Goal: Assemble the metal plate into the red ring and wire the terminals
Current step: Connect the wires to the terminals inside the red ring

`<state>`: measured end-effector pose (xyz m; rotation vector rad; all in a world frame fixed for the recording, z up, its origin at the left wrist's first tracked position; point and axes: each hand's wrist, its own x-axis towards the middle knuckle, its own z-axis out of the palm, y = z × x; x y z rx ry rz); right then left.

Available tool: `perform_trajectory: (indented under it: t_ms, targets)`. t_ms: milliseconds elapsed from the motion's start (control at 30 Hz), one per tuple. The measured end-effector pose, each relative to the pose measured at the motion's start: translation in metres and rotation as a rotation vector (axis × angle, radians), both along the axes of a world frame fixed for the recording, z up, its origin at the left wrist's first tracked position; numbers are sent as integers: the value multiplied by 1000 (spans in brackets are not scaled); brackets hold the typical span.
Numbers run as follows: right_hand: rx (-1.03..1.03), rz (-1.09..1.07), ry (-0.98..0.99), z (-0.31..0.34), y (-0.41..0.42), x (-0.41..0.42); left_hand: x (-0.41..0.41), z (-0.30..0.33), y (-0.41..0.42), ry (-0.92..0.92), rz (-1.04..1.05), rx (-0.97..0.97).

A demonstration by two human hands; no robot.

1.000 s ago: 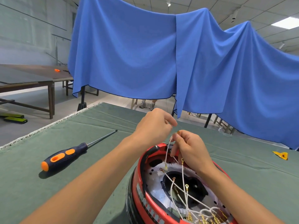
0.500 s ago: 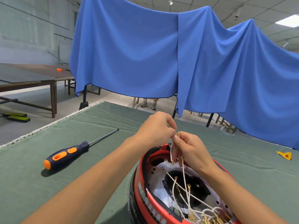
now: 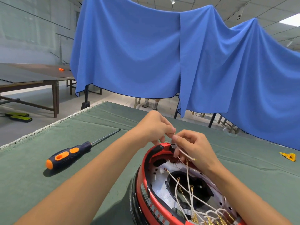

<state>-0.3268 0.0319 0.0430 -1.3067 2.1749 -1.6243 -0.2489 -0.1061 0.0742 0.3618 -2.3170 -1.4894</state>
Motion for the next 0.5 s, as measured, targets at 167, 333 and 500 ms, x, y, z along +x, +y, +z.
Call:
perform_trajectory:
  t_ms: [167, 333, 500]
  targets:
    - [-33, 2, -115, 1, 0, -4, -1, -2, 0, -28, 7, 259]
    - [-10, -23, -68, 1, 0, -6, -2, -4, 7, -51, -1, 313]
    - [90, -114, 101, -1, 2, -5, -6, -10, 8, -79, 122, 132]
